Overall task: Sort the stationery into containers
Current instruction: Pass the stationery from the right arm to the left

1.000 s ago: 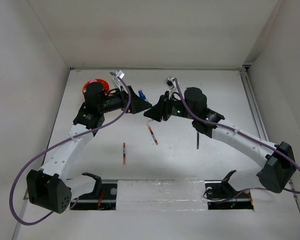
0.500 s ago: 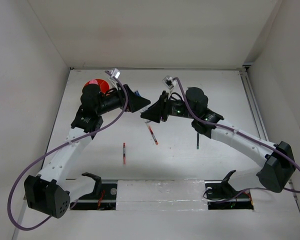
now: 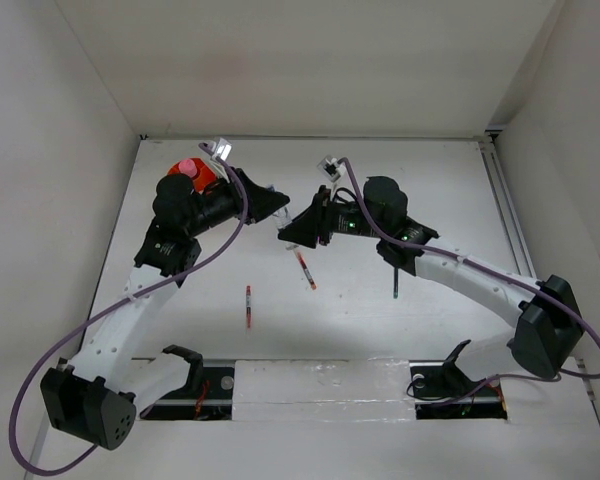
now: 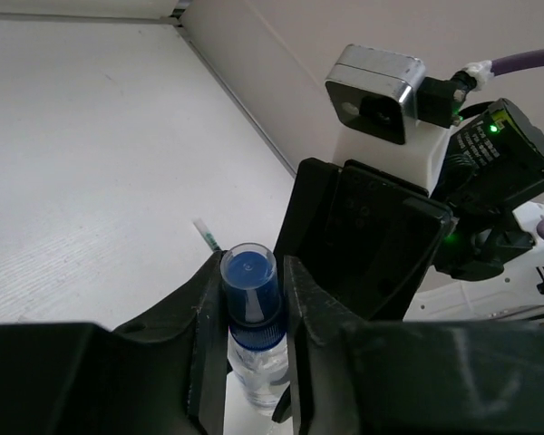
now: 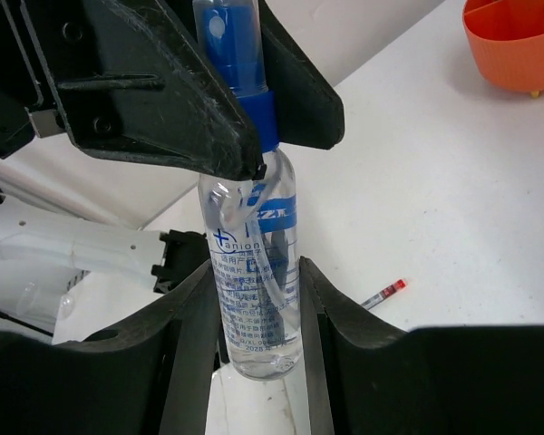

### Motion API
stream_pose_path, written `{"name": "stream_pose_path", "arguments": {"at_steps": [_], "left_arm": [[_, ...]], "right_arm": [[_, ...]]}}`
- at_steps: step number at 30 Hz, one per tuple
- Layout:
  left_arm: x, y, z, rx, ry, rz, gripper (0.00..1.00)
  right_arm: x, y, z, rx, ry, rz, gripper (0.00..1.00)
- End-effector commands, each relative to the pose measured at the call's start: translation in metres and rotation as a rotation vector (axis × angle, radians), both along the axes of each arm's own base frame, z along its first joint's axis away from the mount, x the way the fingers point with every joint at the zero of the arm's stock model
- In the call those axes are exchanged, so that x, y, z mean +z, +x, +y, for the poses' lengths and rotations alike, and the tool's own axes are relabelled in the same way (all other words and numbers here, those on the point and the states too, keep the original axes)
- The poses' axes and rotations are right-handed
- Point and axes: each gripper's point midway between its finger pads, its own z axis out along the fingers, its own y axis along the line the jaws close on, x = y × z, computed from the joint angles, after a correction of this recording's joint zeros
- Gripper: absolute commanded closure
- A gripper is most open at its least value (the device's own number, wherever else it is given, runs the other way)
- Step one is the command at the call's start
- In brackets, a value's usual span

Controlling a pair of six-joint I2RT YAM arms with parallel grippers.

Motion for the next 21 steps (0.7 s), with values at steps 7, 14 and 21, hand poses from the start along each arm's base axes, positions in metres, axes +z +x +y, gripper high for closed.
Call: {"name": "stream_pose_path", "arguments": {"at_steps": [7, 14, 21], "left_arm": [[0.009, 0.009, 0.002, 0.022, 0.006, -0.057, 1.0], [0.013, 0.015, 0.012, 0.095, 0.039, -0.075, 1.0], [0.005, 0.04, 0.033, 0.274, 0.111, -0.052, 1.0]], "right_arm": [[0.036, -0.013, 0.005, 0.058, 0.1, -0.088, 0.93], [0.027, -0.013, 0.003, 0.046, 0.092, -0.079, 0.02], [0.005, 0.0, -0.009, -0.046, 0.01, -0.08, 0.0]]}}
